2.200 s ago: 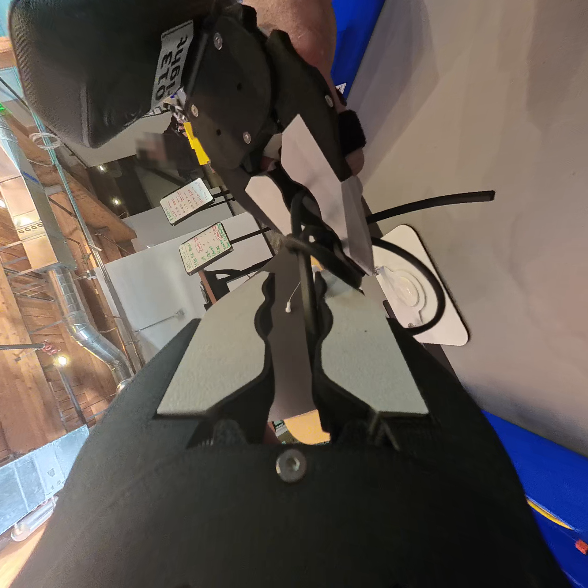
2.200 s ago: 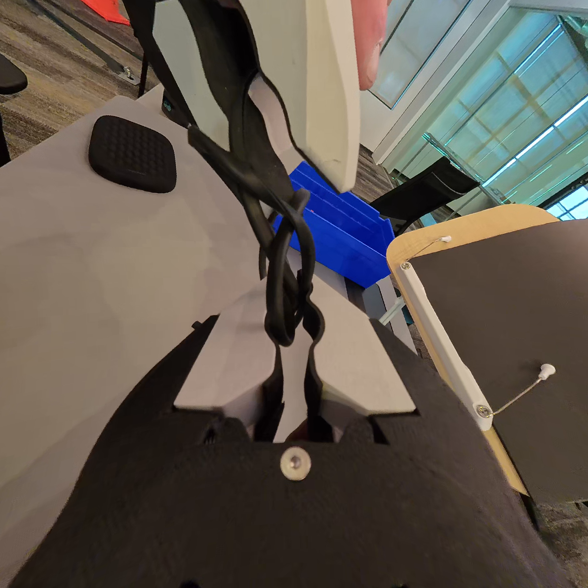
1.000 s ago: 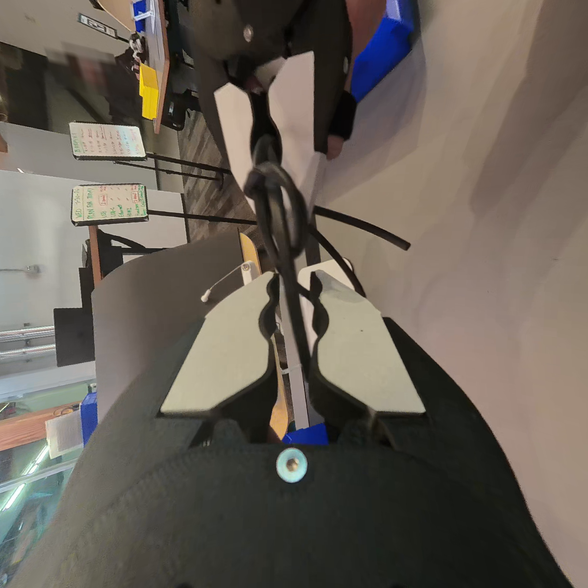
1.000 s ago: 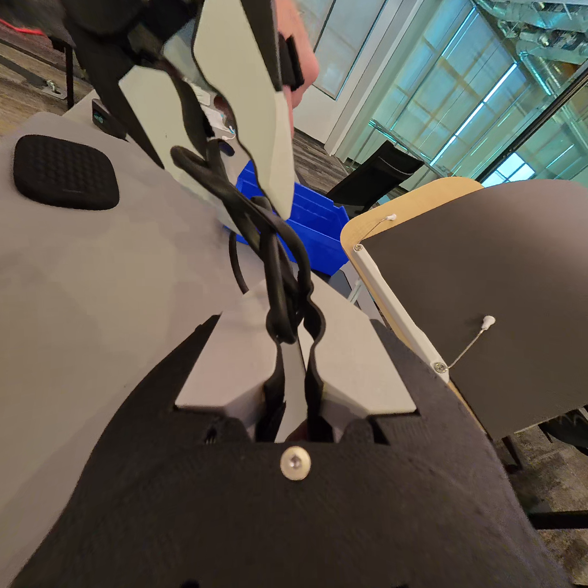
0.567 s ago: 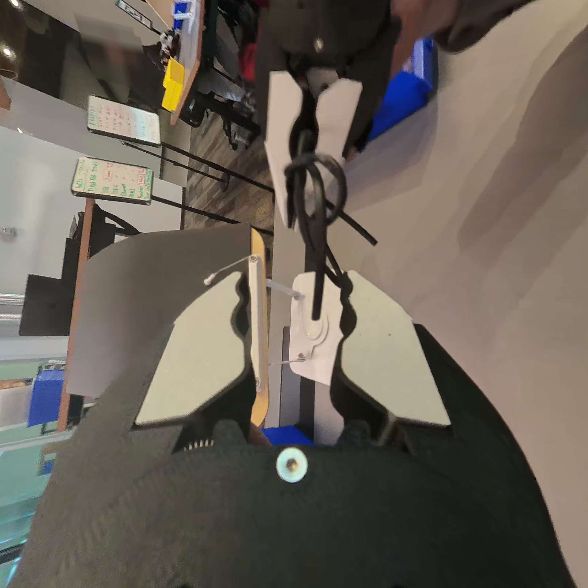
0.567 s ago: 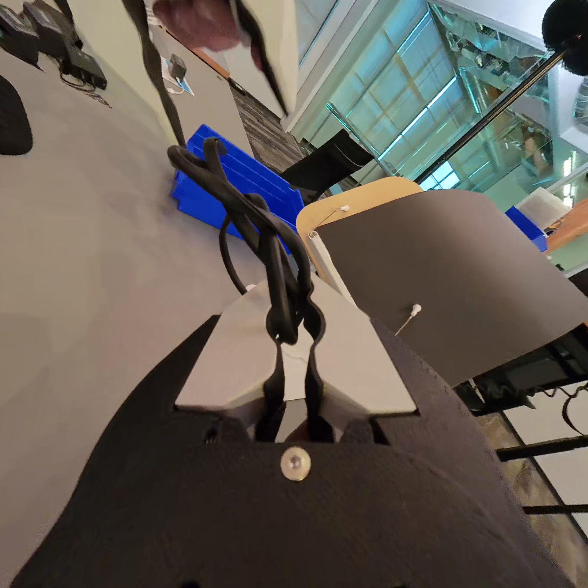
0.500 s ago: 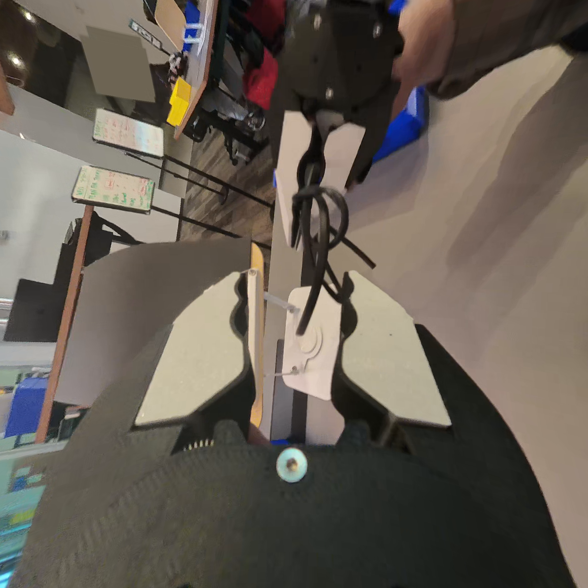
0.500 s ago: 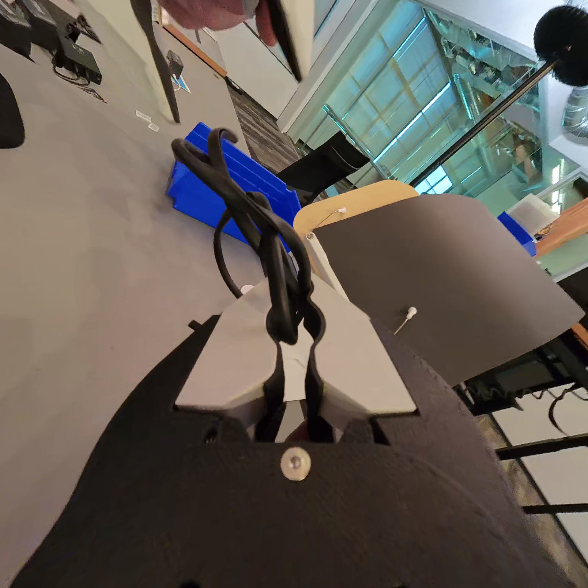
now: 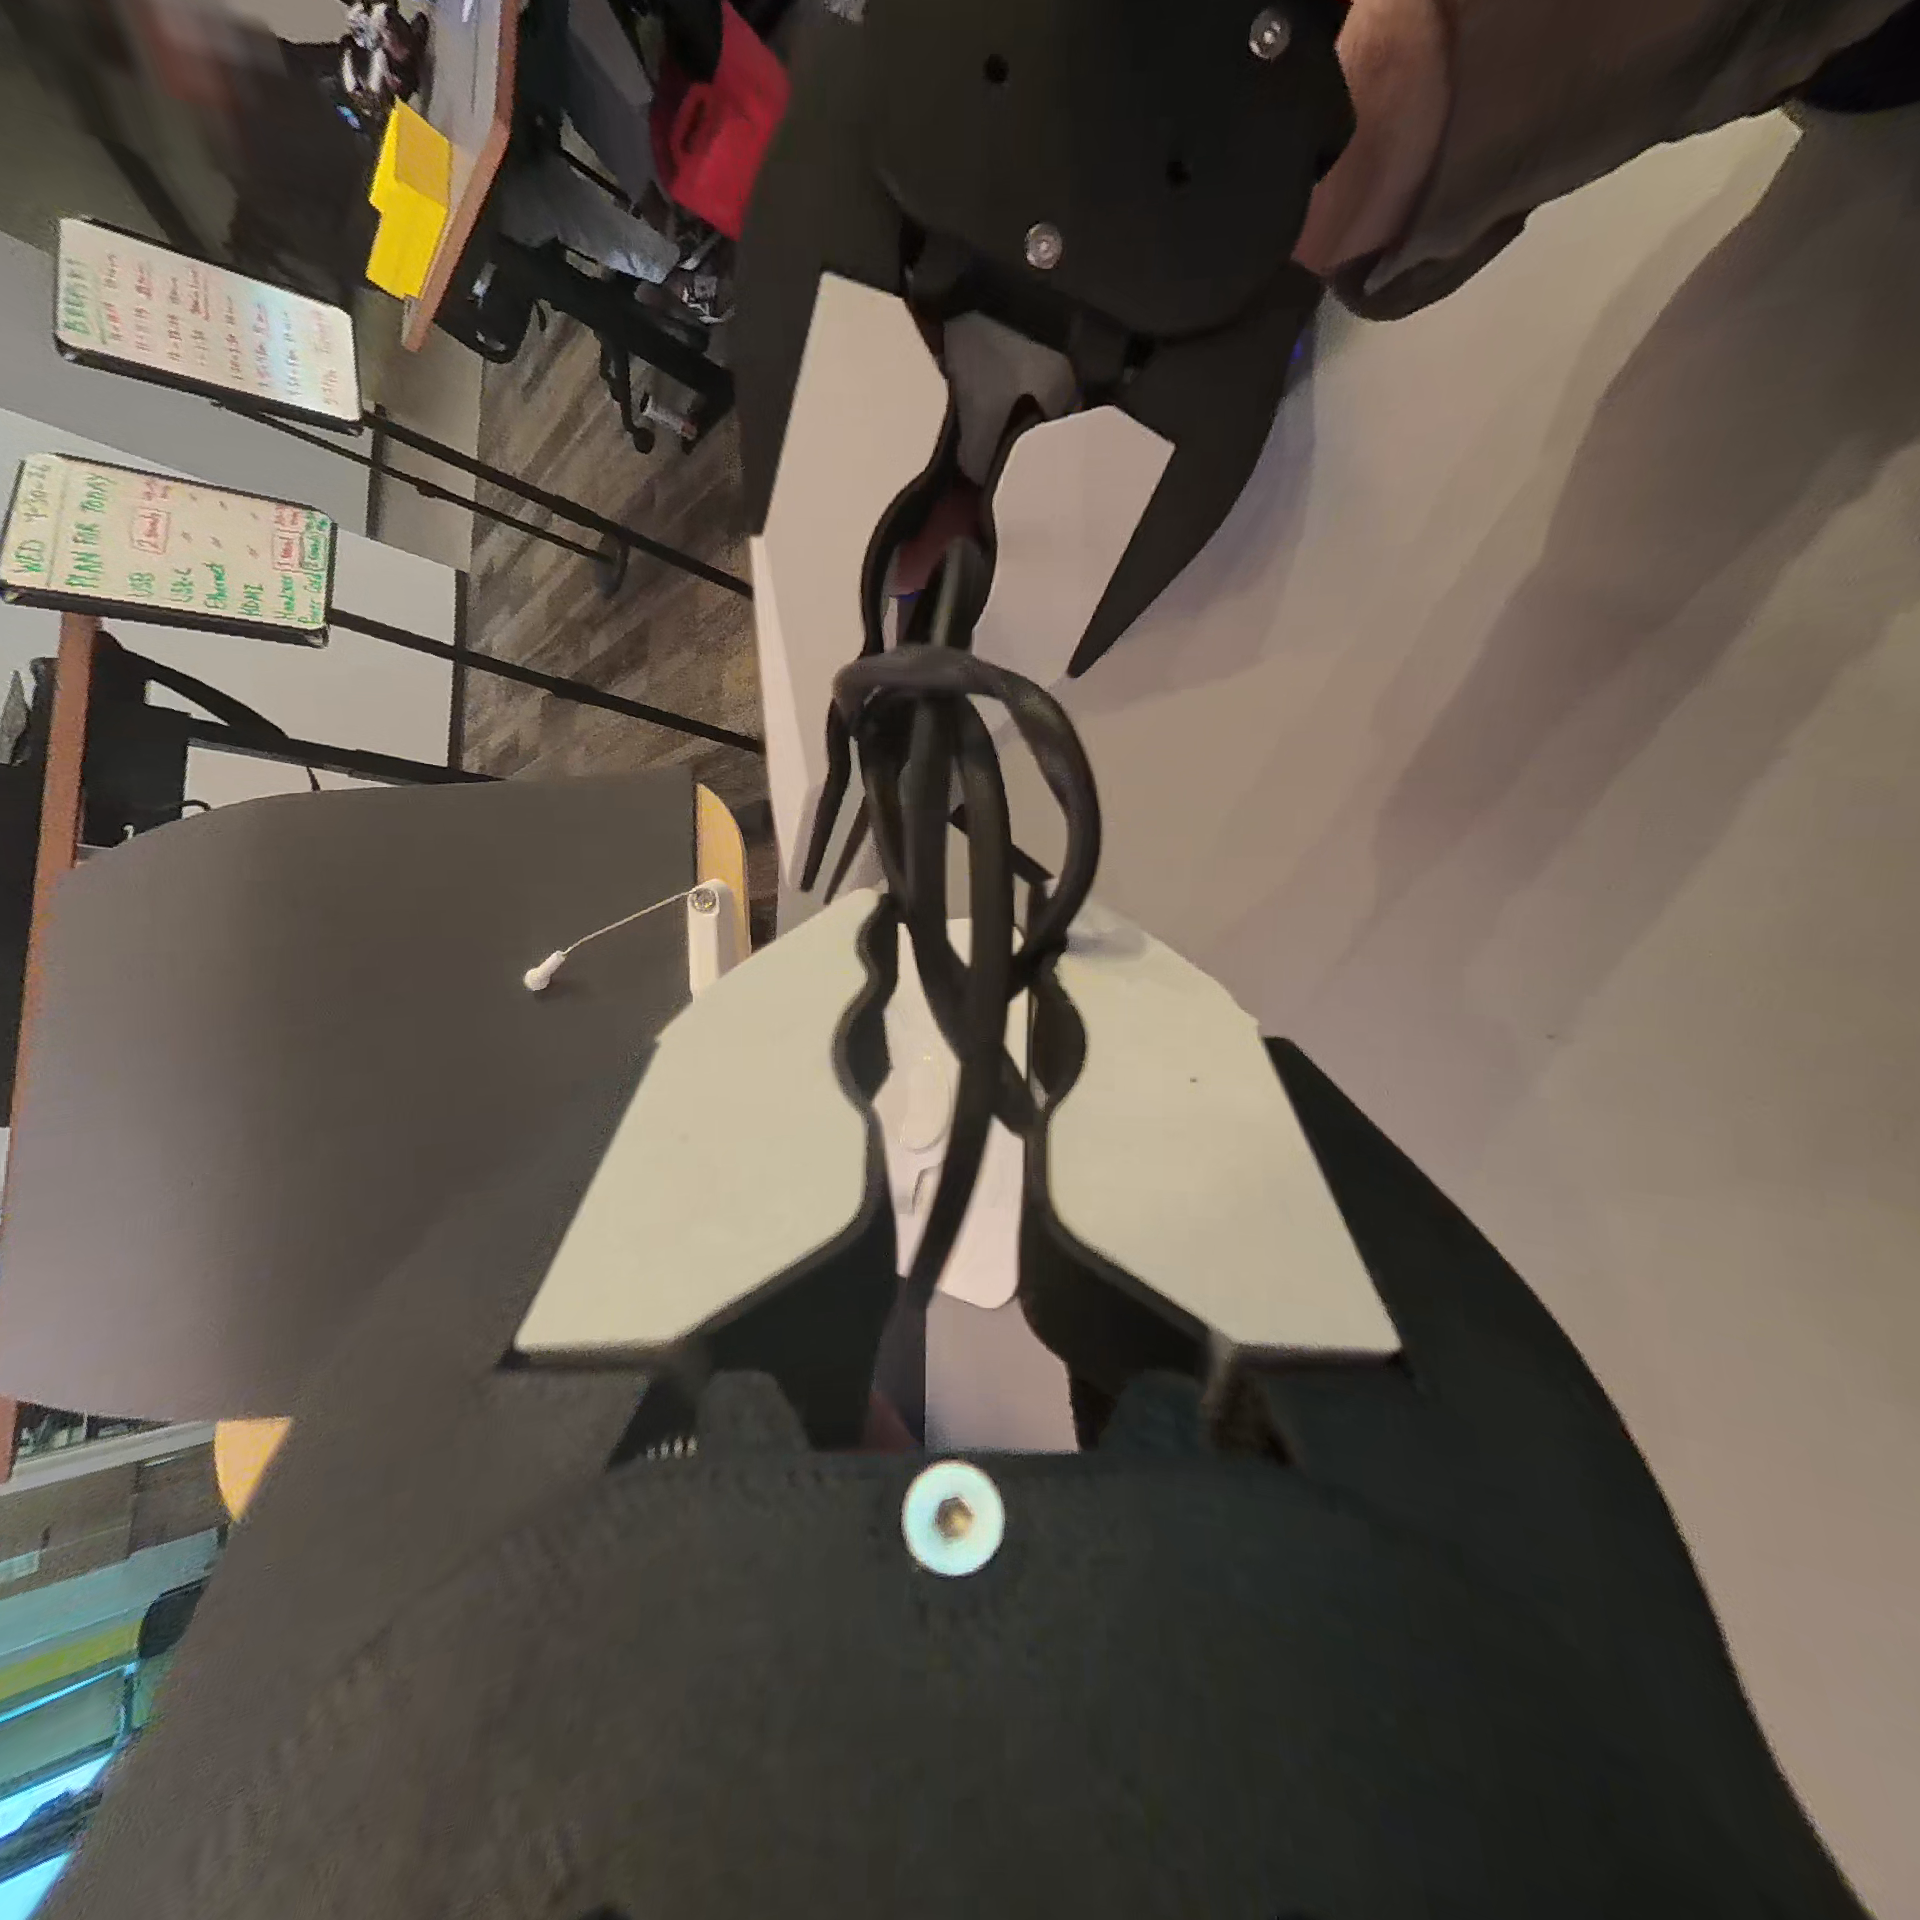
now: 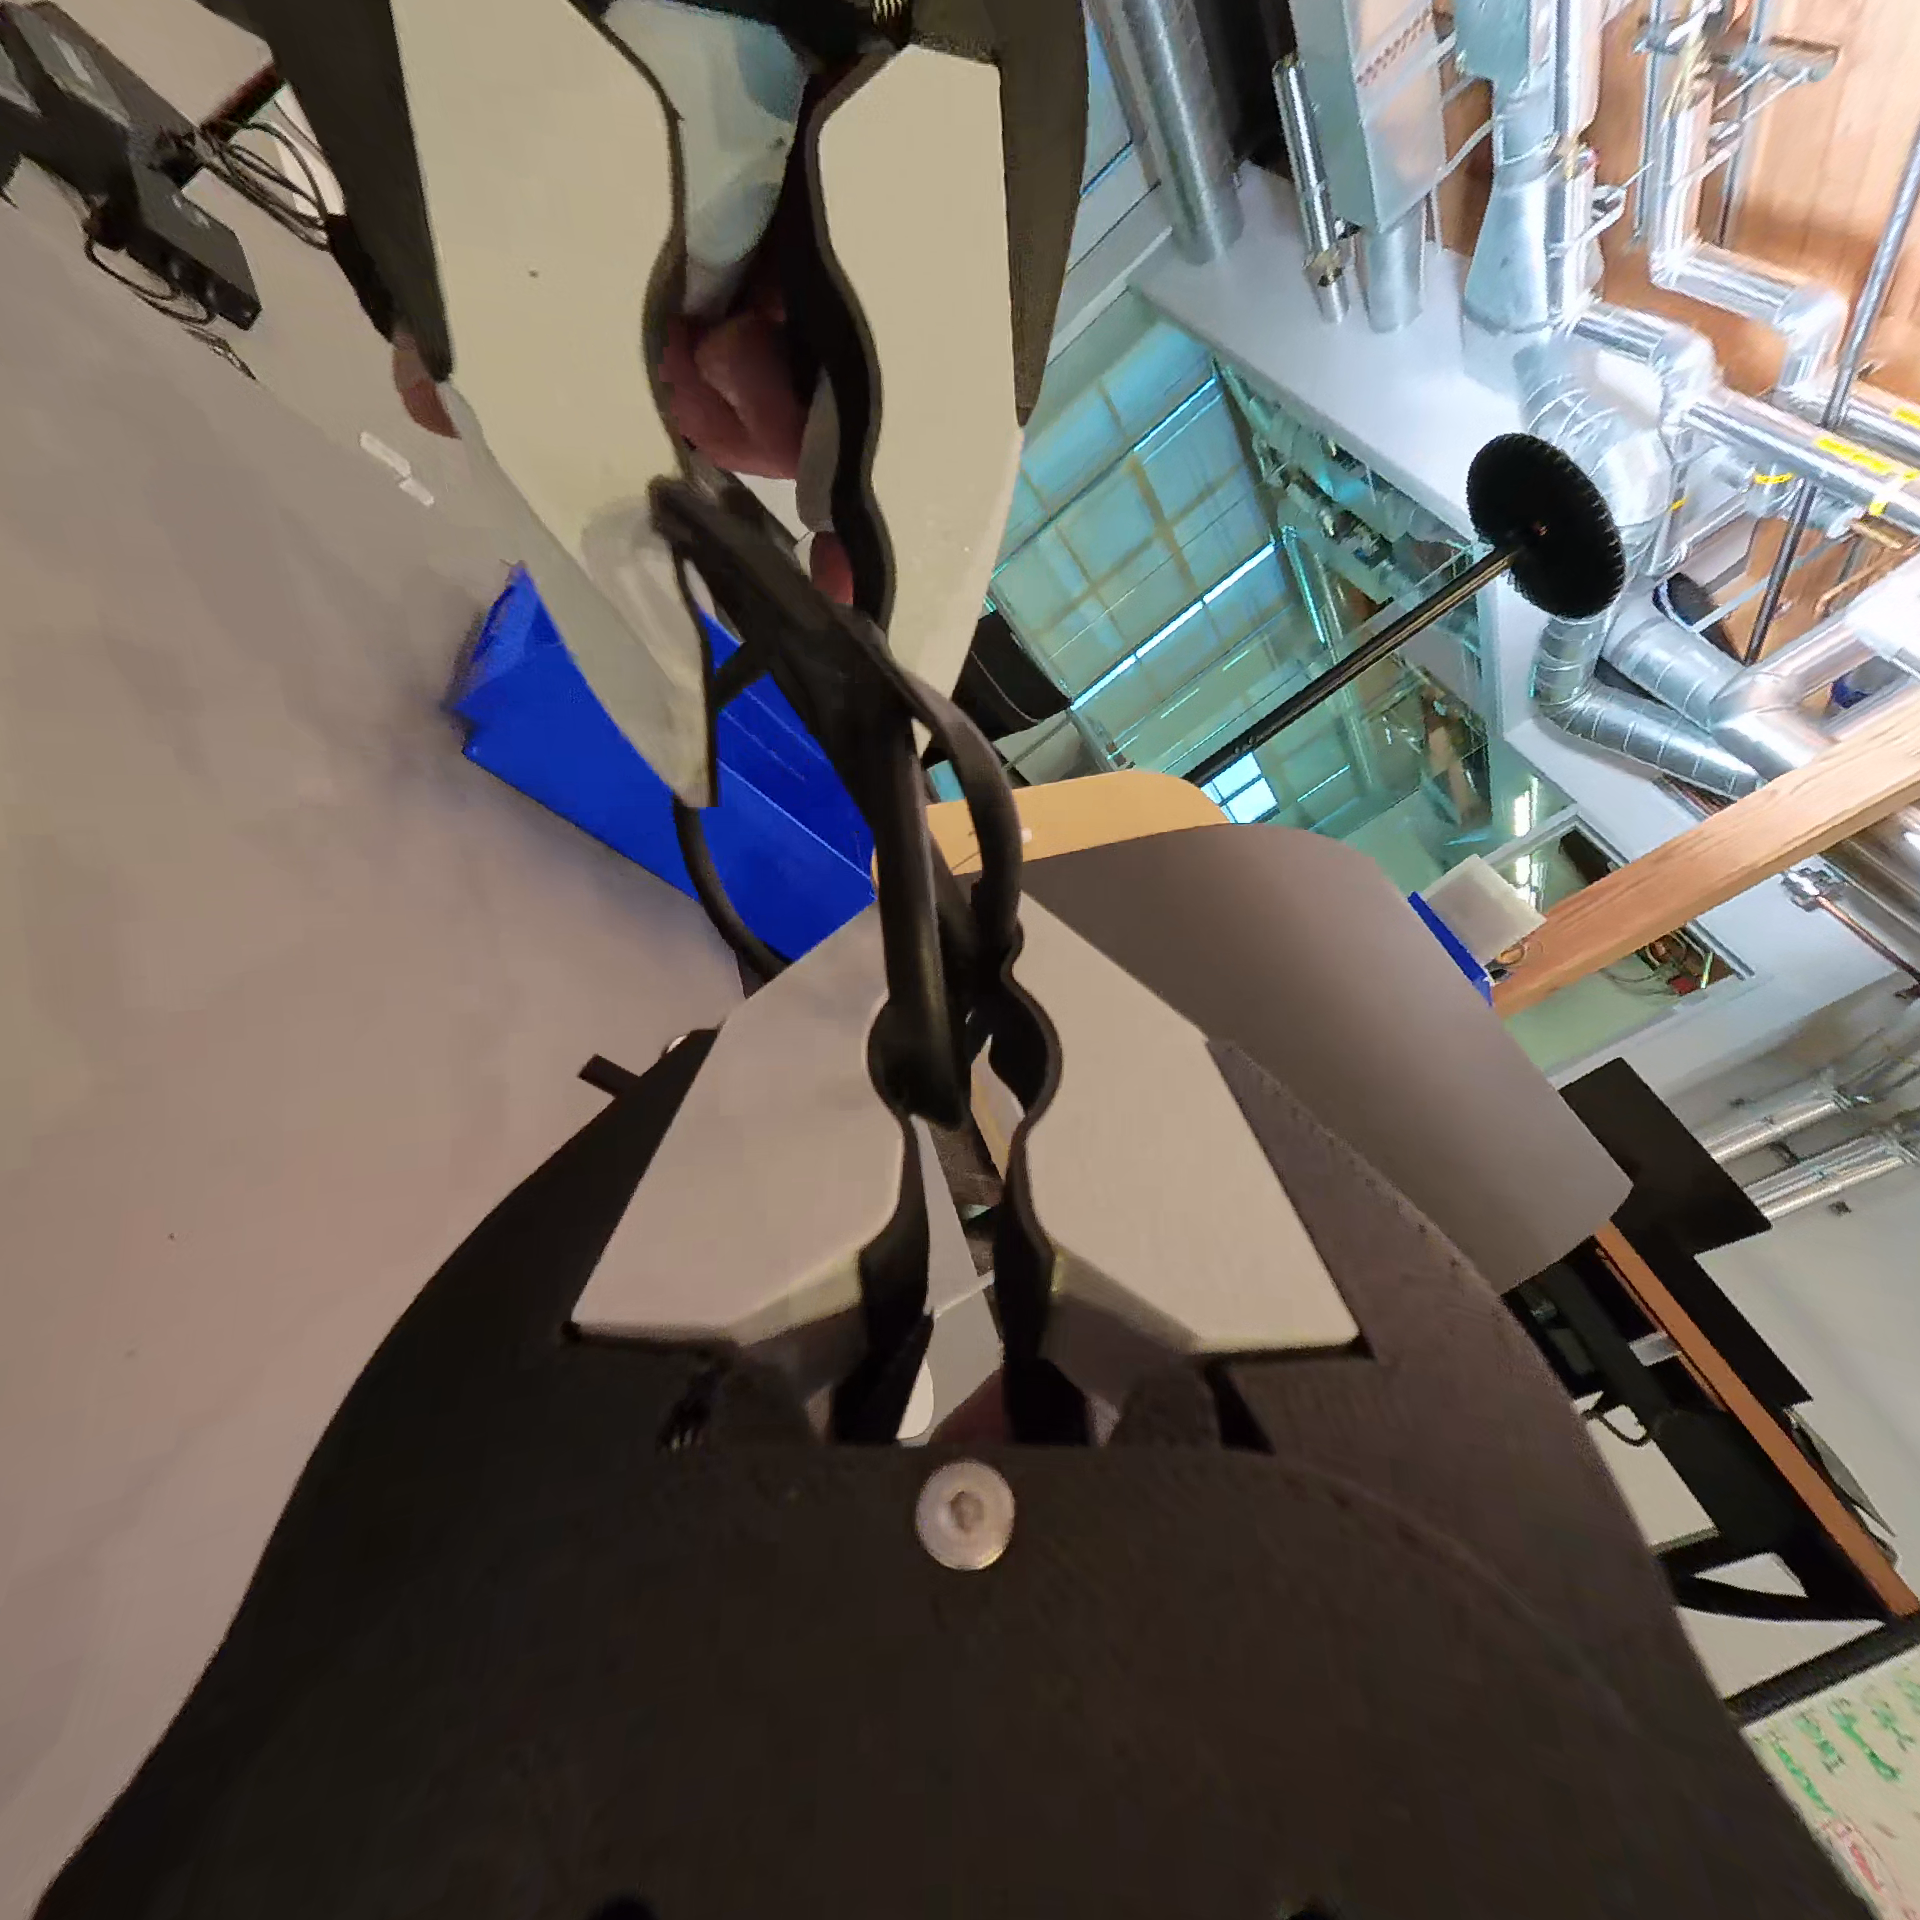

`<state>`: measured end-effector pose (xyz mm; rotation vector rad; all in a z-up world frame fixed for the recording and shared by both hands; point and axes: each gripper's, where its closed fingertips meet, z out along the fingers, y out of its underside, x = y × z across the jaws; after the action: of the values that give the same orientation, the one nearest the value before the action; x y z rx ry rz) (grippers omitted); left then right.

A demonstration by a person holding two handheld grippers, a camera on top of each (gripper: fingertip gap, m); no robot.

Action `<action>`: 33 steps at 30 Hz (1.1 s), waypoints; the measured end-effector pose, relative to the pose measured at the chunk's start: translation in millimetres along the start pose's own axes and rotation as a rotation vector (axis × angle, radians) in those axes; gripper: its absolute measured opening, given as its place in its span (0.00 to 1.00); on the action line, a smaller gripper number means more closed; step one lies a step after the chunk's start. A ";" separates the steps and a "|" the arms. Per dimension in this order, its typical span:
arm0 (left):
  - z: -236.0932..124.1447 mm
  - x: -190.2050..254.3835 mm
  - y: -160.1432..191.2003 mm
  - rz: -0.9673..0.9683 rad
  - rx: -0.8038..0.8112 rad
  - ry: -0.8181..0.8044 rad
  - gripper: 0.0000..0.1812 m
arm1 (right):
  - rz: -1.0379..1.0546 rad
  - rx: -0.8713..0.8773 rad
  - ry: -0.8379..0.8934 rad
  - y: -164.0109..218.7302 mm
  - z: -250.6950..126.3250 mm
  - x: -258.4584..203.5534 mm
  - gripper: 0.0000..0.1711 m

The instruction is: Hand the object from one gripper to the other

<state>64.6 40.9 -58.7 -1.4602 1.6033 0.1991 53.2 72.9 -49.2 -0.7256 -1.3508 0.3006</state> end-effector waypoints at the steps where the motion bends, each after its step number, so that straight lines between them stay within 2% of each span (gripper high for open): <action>1: -0.8 -2.3 -0.9 -0.005 0.011 -0.009 0.09 | -0.005 0.006 0.006 -1.0 -0.3 0.5 0.00; 2: -1.6 -6.4 -1.6 -0.012 0.024 -0.033 0.05 | -0.002 0.013 0.012 -2.0 -0.3 0.8 0.01; 4: -1.6 -9.5 -0.1 -0.020 0.031 -0.048 0.04 | 0.008 0.014 0.015 -2.0 0.6 0.5 0.01; 12: 0.4 -17.0 4.8 -0.020 0.024 -0.103 0.03 | 0.030 -0.009 0.020 3.6 4.1 1.3 0.03; 16: 0.4 -31.5 15.3 -0.226 0.050 -0.075 0.03 | -0.029 -0.041 0.063 7.7 -1.2 14.0 0.17; 19: -2.4 -44.9 22.2 -0.429 0.107 -0.044 0.03 | -0.172 -0.069 0.122 1.4 -7.0 22.9 0.31; 23: -4.1 -54.7 25.3 -0.652 0.174 0.013 0.03 | -0.377 -0.130 0.174 -6.7 -2.6 17.1 0.55; 25: 0.3 -50.0 23.9 -0.703 0.175 0.048 0.03 | -0.447 -0.191 0.181 -2.8 6.5 8.0 0.70; 27: 8.2 -41.1 23.5 -0.705 0.148 0.065 0.03 | -0.522 -0.208 0.219 -5.1 13.2 2.1 0.80; 30: 18.7 -26.4 20.0 -0.707 0.113 0.099 0.03 | -0.583 -0.250 0.249 -3.1 20.6 -4.7 0.87; 33: 26.6 -13.3 13.5 -0.713 0.098 0.145 0.03 | -0.585 -0.324 0.220 16.3 28.1 -12.8 0.89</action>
<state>64.9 71.4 -70.2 -1.8985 1.0874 -0.3951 26.9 86.0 -68.1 -0.5741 -1.3495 -0.4604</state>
